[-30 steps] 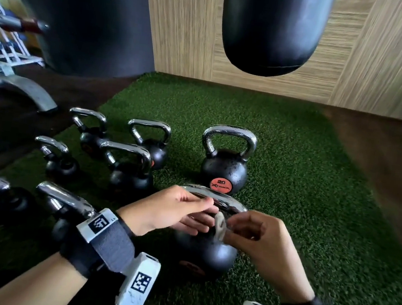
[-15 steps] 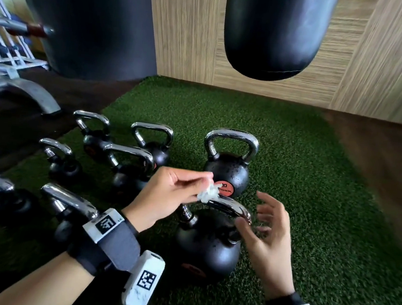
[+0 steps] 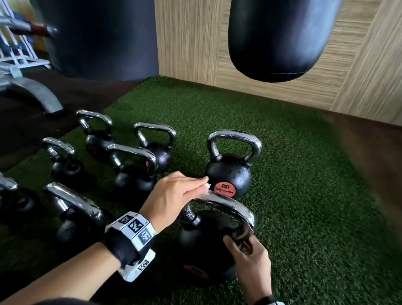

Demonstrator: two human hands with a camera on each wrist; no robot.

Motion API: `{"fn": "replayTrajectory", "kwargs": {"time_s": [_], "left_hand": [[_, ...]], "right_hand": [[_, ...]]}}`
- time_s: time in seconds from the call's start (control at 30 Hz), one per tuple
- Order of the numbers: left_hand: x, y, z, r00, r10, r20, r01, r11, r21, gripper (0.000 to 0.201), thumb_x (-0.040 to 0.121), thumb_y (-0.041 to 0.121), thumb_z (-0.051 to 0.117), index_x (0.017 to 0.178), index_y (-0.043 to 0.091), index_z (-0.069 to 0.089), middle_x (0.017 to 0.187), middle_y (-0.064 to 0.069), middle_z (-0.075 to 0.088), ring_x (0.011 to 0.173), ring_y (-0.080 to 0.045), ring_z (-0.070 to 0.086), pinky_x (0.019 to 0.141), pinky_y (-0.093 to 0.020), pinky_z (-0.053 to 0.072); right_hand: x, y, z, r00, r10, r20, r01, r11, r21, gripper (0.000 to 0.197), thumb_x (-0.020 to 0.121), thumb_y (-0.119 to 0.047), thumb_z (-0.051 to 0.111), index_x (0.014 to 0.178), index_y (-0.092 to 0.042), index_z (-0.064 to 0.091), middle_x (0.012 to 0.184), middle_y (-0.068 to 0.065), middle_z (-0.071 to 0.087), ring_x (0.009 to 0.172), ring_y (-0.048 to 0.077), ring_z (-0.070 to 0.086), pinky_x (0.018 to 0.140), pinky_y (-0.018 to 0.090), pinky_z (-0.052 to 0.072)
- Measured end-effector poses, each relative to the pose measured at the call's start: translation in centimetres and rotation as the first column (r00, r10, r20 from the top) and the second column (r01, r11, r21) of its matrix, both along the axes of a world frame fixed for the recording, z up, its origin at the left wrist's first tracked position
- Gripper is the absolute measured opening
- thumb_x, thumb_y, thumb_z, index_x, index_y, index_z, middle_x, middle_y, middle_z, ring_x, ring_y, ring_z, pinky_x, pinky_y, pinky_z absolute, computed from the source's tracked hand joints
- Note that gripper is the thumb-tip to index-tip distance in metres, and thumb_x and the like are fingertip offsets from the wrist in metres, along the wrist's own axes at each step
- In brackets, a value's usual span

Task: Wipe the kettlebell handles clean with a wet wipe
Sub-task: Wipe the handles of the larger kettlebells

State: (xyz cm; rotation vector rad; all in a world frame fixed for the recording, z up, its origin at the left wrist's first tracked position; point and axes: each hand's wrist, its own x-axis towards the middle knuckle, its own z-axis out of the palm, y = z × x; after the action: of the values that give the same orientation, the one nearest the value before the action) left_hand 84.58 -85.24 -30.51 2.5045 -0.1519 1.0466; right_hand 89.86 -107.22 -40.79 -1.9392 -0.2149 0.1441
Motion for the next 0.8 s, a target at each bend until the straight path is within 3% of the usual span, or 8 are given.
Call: {"fn": "replayTrajectory", "kwargs": {"time_s": [0.13,0.2,0.3,0.43,0.53,0.63,0.73,0.8], "left_hand": [[-0.3,0.2,-0.1,0.999,0.003,-0.044,0.000,0.998,0.062,0.037,0.098,0.036,0.059,0.125,0.014,0.074,0.111,0.009,0.078,0.092,-0.005,0.067,0.085,-0.016,0.055],[-0.5,0.6,-0.6,0.996,0.041,-0.085,-0.045,0.998,-0.050,0.032,0.101,0.032,0.059,0.127,0.019,0.073,0.102,0.014,0.079,0.091,-0.005,0.069,0.085,-0.015,0.053],[-0.6,2.2,-1.7,0.978,0.114,-0.175,-0.166,0.934,-0.316,0.024,0.102,0.030,0.061,0.116,0.021,0.079,0.097,0.016,0.079,0.095,0.002,0.072,0.086,-0.016,0.054],[-0.7,3.6,-3.7,0.977,0.044,-0.211,-0.146,0.854,-0.499,0.024,0.101,0.027,0.061,0.112,0.015,0.080,0.098,0.026,0.075,0.097,0.010,0.069,0.085,-0.009,0.052],[-0.7,3.9,-6.0,0.978,-0.053,-0.203,-0.119,0.658,-0.743,0.024,0.103,0.017,0.057,0.116,0.018,0.077,0.108,0.012,0.078,0.107,-0.006,0.072,0.089,-0.025,0.059],[-0.5,3.6,-7.8,0.971,-0.129,-0.204,-0.133,0.421,-0.897,0.027,0.097,0.022,0.062,0.091,0.036,0.083,0.094,0.007,0.080,0.095,-0.008,0.074,0.080,-0.023,0.061],[-0.6,3.3,-9.3,0.961,-0.160,-0.225,-0.158,0.348,-0.924,0.028,0.099,0.025,0.060,0.088,0.035,0.084,0.095,-0.001,0.080,0.095,-0.014,0.074,0.081,-0.025,0.060],[-0.8,3.1,-10.3,0.947,-0.181,-0.266,-0.196,0.331,-0.923,0.034,0.104,0.018,0.055,0.089,0.029,0.084,0.095,-0.003,0.080,0.099,-0.020,0.074,0.082,-0.029,0.061]], "right_hand": [[-0.2,0.1,-0.3,1.000,-0.001,0.012,0.001,1.000,-0.029,0.024,0.080,-0.048,0.079,0.088,-0.026,0.071,0.079,-0.001,0.073,0.076,0.016,0.070,0.070,0.034,0.058],[-0.1,0.0,-0.2,1.000,0.008,-0.006,-0.008,1.000,-0.006,0.025,0.080,-0.050,0.078,0.088,-0.027,0.071,0.080,-0.003,0.074,0.077,0.015,0.071,0.072,0.037,0.059],[-0.1,-0.2,-0.1,1.000,0.011,-0.027,-0.011,1.000,0.009,0.025,0.079,-0.049,0.080,0.087,-0.026,0.072,0.080,-0.006,0.075,0.077,0.012,0.071,0.072,0.038,0.061],[0.0,-0.1,-0.1,0.999,-0.005,-0.037,0.006,1.000,0.021,0.022,0.077,-0.046,0.082,0.085,-0.028,0.073,0.079,-0.009,0.075,0.077,0.008,0.071,0.072,0.036,0.061],[0.3,-0.2,-0.6,1.000,-0.011,-0.026,0.011,1.000,0.015,0.023,0.074,-0.052,0.082,0.082,-0.033,0.072,0.075,-0.013,0.074,0.074,0.005,0.071,0.066,0.030,0.060],[0.5,0.0,-0.9,0.999,0.016,-0.040,-0.014,0.999,0.050,0.025,0.073,-0.050,0.084,0.084,-0.031,0.073,0.080,-0.007,0.076,0.079,0.014,0.073,0.072,0.039,0.062],[0.8,0.1,-0.9,0.997,0.028,-0.074,-0.023,0.998,0.064,0.026,0.071,-0.044,0.087,0.086,-0.028,0.074,0.084,-0.004,0.077,0.085,0.019,0.073,0.078,0.047,0.061],[1.0,-0.1,-0.8,0.998,0.009,-0.068,-0.008,1.000,0.024,0.031,0.066,-0.049,0.089,0.089,-0.034,0.073,0.084,-0.013,0.076,0.086,0.010,0.073,0.074,0.034,0.059]]}}
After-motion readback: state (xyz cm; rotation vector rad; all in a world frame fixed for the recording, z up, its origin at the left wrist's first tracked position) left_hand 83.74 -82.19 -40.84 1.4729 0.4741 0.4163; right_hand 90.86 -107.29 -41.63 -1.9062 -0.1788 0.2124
